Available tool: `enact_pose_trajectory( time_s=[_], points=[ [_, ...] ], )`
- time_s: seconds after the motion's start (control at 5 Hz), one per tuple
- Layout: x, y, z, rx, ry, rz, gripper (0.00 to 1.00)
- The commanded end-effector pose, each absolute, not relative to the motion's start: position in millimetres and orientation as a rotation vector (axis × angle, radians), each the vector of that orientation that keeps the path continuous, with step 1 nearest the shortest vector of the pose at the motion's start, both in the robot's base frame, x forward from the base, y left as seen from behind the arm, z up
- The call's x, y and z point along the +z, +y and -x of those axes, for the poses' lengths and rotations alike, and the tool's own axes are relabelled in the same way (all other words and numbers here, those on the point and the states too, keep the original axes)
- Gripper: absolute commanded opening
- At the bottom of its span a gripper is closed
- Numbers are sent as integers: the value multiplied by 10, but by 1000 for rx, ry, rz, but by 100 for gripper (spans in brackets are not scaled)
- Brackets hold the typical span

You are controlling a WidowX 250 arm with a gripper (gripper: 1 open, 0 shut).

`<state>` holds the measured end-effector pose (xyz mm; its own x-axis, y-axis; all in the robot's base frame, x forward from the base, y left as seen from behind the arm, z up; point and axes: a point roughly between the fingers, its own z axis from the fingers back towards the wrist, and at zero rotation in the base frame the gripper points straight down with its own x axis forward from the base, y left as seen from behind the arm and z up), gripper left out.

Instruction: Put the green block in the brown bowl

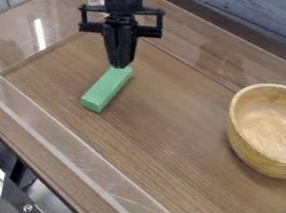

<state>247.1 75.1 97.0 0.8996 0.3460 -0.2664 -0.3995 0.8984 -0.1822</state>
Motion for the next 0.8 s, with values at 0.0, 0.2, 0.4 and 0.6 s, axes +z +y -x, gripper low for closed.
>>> enact_pose_trajectory(
  time_s=[0.0, 0.2, 0.4, 0.6],
  points=[
    [1185, 782, -2590, 401, 170, 201, 0],
    [1150, 789, -2629, 418, 204, 179, 100],
    [1071, 801, -2669, 429, 220, 159, 100],
    [992, 815, -2720, 439, 234, 145, 100]
  ],
)
